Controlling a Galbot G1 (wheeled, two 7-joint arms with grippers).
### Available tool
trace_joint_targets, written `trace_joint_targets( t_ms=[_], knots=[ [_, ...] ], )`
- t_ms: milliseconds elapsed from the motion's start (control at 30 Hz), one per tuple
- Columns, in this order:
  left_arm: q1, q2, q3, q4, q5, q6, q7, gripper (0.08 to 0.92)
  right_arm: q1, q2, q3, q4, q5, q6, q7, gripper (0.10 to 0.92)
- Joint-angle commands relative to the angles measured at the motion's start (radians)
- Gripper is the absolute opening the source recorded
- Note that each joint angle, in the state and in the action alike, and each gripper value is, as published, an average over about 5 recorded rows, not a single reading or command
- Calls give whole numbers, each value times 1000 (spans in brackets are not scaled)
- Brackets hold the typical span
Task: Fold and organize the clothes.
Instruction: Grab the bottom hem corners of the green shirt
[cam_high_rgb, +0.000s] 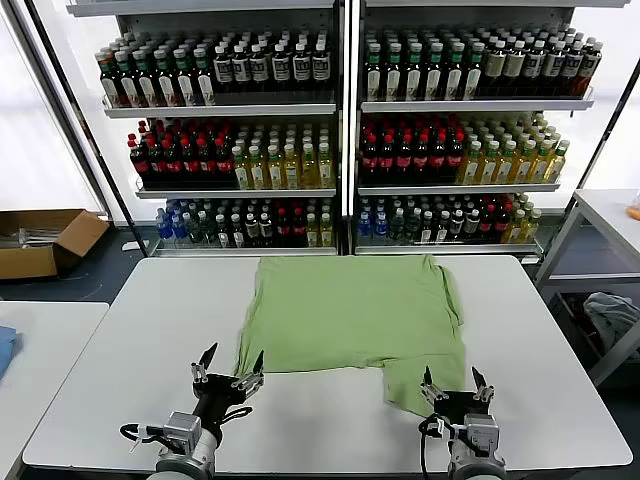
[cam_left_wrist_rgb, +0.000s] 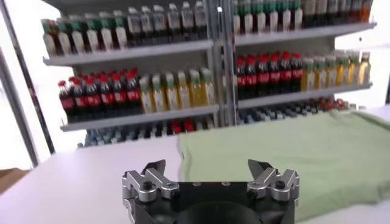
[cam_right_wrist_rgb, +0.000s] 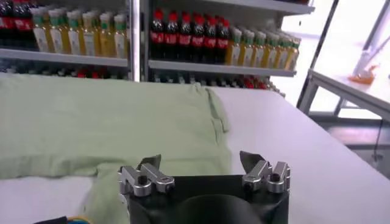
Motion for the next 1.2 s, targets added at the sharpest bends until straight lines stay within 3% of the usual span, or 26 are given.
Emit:
trace_joint_targets(
  t_ms=[33,400,1200],
  knots=[
    [-72,84,1,67,-118,97,21,823,-36,9,-2,22,32,-26,49,823],
    [-139,100,5,171,-128,96,34,823,-35,15,2,1,74,-28,57,823],
    [-161,99,9,246,-170,90,39,819,-29,35,-18,-47,79,-18,58,822]
  ],
)
